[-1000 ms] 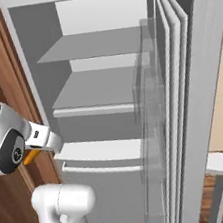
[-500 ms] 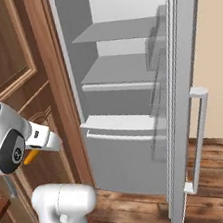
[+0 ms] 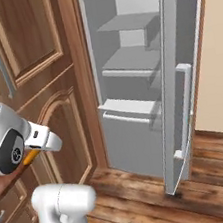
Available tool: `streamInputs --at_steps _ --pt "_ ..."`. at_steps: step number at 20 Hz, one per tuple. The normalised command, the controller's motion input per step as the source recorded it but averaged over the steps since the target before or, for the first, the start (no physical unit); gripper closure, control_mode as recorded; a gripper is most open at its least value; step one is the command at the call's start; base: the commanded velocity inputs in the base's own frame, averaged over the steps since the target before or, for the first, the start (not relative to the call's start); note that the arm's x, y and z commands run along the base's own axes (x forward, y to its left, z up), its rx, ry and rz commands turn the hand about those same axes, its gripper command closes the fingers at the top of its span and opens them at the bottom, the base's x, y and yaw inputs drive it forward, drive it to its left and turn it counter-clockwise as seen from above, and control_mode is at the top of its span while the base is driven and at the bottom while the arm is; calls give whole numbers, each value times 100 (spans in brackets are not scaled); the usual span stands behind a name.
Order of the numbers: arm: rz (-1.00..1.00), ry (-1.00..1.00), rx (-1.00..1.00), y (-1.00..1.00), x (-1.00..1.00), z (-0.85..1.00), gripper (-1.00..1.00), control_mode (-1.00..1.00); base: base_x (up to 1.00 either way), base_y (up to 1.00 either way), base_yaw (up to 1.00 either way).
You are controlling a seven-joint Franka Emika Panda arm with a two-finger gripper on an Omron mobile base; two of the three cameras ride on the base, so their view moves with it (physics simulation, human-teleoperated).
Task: Place the cold items (carrot and peach) from the fridge in one tupperware on the dining counter. Place the warm items (kebab skewer and hot dog) in the stove area in another tupperware.
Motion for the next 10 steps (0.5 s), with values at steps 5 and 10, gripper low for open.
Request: streamInputs --at_steps 5,10 --pt "0 0 0 0 0 0 100 100 -77 -72 27" --pt "0 0 0 0 0 0 100 100 -82 -79 25"
